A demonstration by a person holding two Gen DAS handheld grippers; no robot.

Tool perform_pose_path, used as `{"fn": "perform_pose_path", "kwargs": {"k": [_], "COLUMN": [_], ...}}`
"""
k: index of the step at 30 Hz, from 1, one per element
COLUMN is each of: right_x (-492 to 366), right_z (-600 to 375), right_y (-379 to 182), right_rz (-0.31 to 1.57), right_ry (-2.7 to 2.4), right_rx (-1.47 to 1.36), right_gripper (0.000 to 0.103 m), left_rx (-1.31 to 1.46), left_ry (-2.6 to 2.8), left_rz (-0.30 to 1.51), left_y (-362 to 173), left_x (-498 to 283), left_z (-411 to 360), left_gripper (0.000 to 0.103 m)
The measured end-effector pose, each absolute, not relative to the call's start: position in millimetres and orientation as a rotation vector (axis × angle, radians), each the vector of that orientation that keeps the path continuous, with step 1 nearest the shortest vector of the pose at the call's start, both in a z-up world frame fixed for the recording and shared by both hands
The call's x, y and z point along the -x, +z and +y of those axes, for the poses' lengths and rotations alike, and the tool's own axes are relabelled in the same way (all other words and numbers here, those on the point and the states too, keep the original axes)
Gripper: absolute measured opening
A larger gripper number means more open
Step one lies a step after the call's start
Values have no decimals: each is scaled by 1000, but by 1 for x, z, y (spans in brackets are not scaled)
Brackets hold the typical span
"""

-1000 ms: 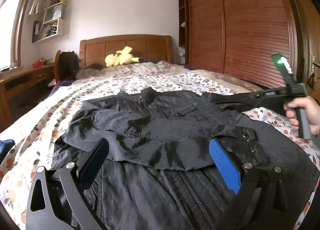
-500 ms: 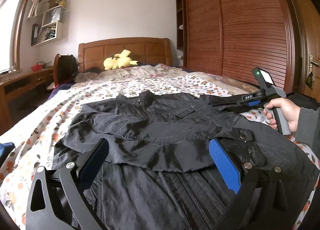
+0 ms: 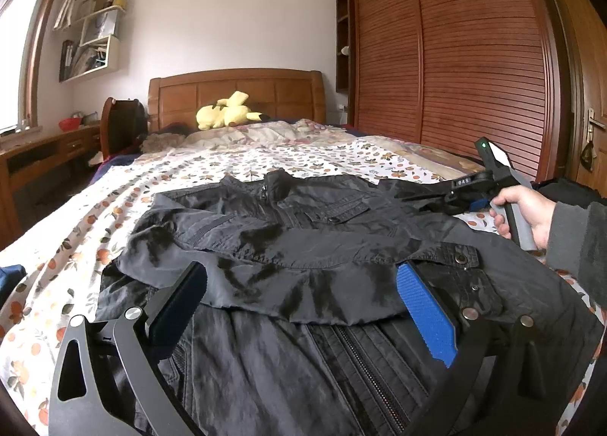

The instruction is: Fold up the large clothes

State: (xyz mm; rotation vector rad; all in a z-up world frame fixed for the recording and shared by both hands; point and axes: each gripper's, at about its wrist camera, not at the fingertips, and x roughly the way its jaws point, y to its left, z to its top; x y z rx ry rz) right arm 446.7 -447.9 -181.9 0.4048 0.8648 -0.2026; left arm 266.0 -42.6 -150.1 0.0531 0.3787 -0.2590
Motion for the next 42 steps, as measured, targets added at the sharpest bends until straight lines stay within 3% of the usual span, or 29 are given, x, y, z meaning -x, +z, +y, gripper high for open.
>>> {"fn": "perform_pose_path", "kwargs": {"k": [1,2,4,8,13,18,27,30,32,36,39,42], "right_x": [-450,-454,-461,-462,-441,-415,-393,-378,-366,-351,-347,-354], "right_z": [-448,-447,-442,-417,-360,-291,-223,-227,-231,-238,-251,-268], "right_y": [-181,-180,-178,-147,-89,-60,-103,-104,-95,-72,-54,-47], "right_rz": [864,866,879,784,648,625,814,827,812,768,723,706], "right_ry": [-205,-200,-199,-184,-10,192,320,324,316,290,234,156], "right_rx": [-407,-402,-368,-235,-104,10,134,131,140,165,163,140], "right_gripper": [53,31,11,5,5,5,9,22,38,41,55,59], "left_rx": [-55,-56,-58,-57,-59,-59,-49,-50,-48,-47,-51,-54], "left_ry": [-260,-260,-264,-264,-264,-263,-262,-262,-259,-259,-263,-264], "left_rz": [381,382,381,382,382,385,394,392,387,363,353,344], "left_y": [-150,-151,-152,-152,-151,-151,-151,-151,-150,-146,-141,-137], "left_x": [-266,-266,-265,-265,-265,-267,-268,-267,-267,-262,-257,-251], "left_z": [-43,-43,-44,-43,-44,-44,-43,-43,-42,-40,-39,-35], "left_gripper": [101,101,101,101,101,101,101,101,101,101,101,101]}}
